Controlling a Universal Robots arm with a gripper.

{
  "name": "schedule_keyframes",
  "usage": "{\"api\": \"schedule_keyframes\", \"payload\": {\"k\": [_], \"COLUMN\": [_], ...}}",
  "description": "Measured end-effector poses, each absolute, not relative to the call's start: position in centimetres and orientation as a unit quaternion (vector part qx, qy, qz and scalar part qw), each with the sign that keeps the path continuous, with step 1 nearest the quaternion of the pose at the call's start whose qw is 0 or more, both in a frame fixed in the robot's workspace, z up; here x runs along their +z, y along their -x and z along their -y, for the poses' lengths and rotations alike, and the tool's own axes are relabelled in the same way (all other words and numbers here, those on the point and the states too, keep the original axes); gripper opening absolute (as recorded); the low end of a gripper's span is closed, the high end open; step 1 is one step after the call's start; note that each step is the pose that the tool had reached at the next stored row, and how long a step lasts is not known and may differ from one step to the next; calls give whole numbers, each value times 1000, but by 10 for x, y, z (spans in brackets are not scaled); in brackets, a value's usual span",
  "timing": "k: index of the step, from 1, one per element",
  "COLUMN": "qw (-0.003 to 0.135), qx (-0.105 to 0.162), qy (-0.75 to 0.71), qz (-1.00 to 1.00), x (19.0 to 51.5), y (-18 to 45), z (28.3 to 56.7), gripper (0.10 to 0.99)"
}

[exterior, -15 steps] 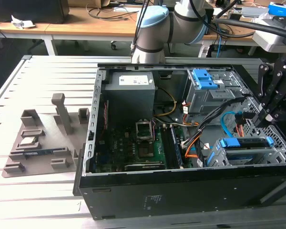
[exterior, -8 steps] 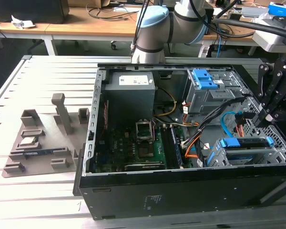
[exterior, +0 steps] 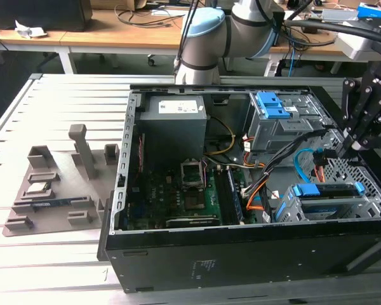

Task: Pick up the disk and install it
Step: 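Insert the first disk wire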

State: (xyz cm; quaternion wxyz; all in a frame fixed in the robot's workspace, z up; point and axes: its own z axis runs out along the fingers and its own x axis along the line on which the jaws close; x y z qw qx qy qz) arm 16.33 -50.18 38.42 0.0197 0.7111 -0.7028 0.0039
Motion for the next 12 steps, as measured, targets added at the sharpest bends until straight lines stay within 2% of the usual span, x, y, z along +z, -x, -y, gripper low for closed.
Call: {"api": "schedule_keyframes", "payload": {"k": [4,9,10,11,12], "qw": [20,23,23,23,23], "qx": [4,6,6,6,6], "qy": [-711,-711,-711,-711,-711], "qz": [703,703,703,703,703], "x": [368,367,367,367,367], "y": [-172,-173,-173,-173,-173], "z": [483,483,483,483,483], "gripper": [106,106,169,169,235]}}
